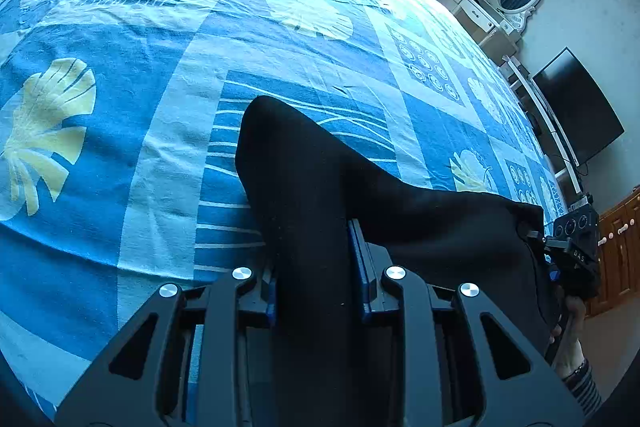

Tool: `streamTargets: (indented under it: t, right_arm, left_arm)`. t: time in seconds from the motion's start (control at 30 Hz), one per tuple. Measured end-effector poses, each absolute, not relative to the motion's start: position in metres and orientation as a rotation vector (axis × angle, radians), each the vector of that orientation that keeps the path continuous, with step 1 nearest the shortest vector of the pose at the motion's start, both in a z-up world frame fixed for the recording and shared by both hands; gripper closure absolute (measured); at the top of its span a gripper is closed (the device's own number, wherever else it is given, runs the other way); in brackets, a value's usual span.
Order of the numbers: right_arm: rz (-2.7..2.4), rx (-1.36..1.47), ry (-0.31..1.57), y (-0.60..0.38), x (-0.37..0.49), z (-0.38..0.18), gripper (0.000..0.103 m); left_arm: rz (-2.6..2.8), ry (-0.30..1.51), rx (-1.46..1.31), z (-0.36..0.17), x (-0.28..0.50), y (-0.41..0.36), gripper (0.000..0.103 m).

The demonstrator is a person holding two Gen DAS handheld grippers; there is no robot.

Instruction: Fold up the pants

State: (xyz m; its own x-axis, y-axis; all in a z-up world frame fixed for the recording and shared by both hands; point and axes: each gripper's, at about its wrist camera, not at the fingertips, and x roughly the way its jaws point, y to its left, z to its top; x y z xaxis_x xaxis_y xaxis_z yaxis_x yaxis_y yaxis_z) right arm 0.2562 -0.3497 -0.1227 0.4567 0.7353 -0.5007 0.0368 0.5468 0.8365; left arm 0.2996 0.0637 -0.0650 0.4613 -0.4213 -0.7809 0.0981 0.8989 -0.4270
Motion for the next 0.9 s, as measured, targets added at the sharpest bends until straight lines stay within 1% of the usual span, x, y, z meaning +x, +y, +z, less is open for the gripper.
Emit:
streamTargets:
  t: [0.4, 0.47, 0.5, 0.6, 0.63, 0.67, 0.73, 0.83, 0.9]
  right_arm:
    - [0.510, 0.921, 1.018, -0.352, 0.254, -0.124, 0.070]
    - [0.503, 0.934, 1.019, -0.352, 0.253, -0.124, 0.067]
    - [0.495, 0.942, 1.018, -0.352, 0.252, -0.123, 0.066]
    - [0.474, 0.972, 1.012, -0.354, 0.244, -0.116, 0.057]
    - [0.465, 0.989, 1.001, -0.356, 0.238, -0.112, 0.050]
    - [0.462, 1.003, 0.985, -0.360, 0.230, -0.108, 0.042]
    - [0.451, 1.005, 0.972, -0.367, 0.212, -0.099, 0.036]
    - [0.436, 0.994, 0.990, -0.374, 0.180, -0.095, 0.034]
    - [0.426, 0.981, 1.016, -0.375, 0.160, -0.097, 0.033]
  left_arm:
    - [-0.336, 1.043, -0.365, -0.070, 0.302, 0.065, 0.071]
    - [-0.342, 1.041, -0.367, -0.070, 0.301, 0.066, 0.067]
    - [-0.341, 1.040, -0.374, -0.070, 0.300, 0.068, 0.061]
    - [-0.342, 1.026, -0.415, -0.068, 0.291, 0.076, 0.051]
    - [-0.343, 1.022, -0.434, -0.066, 0.285, 0.080, 0.044]
    - [-0.346, 1.020, -0.455, -0.064, 0.278, 0.084, 0.041]
    - [-0.365, 1.016, -0.487, -0.063, 0.259, 0.091, 0.034]
    - [-0.398, 1.032, -0.557, -0.066, 0.224, 0.101, 0.027]
    - [-0.422, 1.055, -0.611, -0.072, 0.200, 0.105, 0.026]
